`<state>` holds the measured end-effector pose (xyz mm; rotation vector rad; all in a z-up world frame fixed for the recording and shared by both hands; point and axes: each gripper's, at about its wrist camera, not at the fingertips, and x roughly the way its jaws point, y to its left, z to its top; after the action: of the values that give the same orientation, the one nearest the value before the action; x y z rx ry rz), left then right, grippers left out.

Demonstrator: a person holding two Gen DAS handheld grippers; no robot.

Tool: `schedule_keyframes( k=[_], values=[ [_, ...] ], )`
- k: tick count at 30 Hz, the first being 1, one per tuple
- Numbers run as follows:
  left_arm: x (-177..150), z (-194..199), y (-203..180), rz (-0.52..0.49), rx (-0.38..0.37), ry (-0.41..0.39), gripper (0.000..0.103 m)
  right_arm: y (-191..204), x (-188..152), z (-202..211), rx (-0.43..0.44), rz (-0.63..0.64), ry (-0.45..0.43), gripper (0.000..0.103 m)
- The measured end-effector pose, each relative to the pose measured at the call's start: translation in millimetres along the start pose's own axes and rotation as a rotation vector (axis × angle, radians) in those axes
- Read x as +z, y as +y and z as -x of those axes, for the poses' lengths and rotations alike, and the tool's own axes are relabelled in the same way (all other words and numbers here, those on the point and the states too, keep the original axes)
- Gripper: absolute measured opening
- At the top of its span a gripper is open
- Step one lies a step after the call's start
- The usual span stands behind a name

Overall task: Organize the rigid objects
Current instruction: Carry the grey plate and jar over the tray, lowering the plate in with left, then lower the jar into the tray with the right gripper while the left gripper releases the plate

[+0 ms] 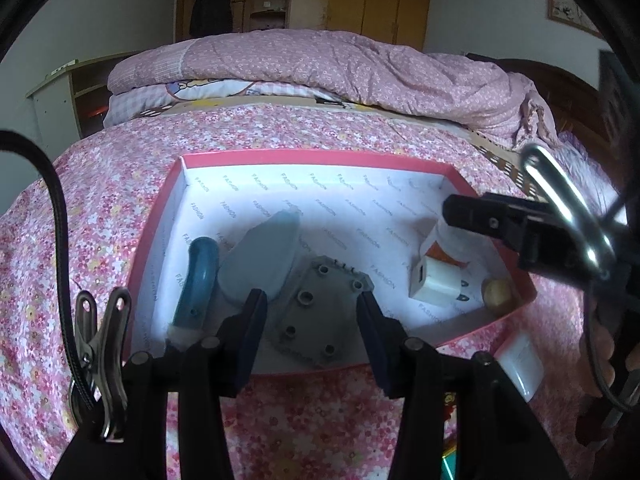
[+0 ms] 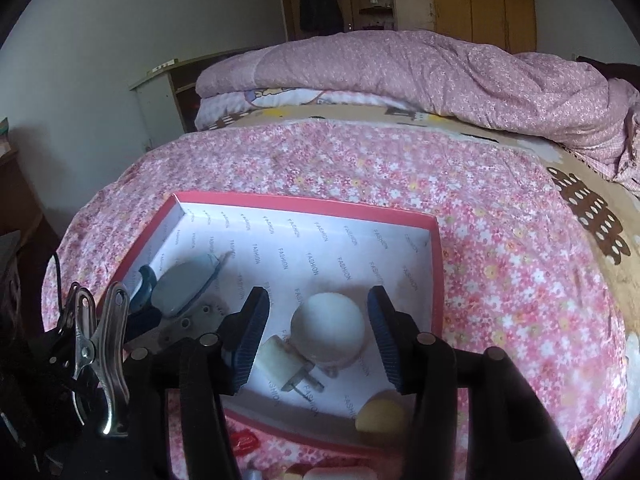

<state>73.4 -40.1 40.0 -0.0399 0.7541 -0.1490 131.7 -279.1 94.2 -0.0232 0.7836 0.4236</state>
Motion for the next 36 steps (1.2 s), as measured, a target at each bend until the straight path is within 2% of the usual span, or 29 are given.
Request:
schedule_keyframes(
  k=[10, 21, 28, 36],
  values=[
    [2, 27, -5, -0.006, -0.029, -0.018, 0.049, -5, -13, 37, 0.023, -0.047, -0.041, 0.052],
    [-10, 61, -15, -0.032, -0.069, -0.016, 0.050, -12, -53, 76, 0.017, -0.098, -0.070, 0.052],
    [-23, 68, -17, -0.046, -0.050, 0.006, 0.050, -17, -83, 94, -0.002, -0.142, -0.050, 0.052],
    [-39, 75, -17, -0.051, -0.064, 0.027, 0.050, -15, -114, 102, 0.006, -0.158, -0.011, 0.052]
  ],
)
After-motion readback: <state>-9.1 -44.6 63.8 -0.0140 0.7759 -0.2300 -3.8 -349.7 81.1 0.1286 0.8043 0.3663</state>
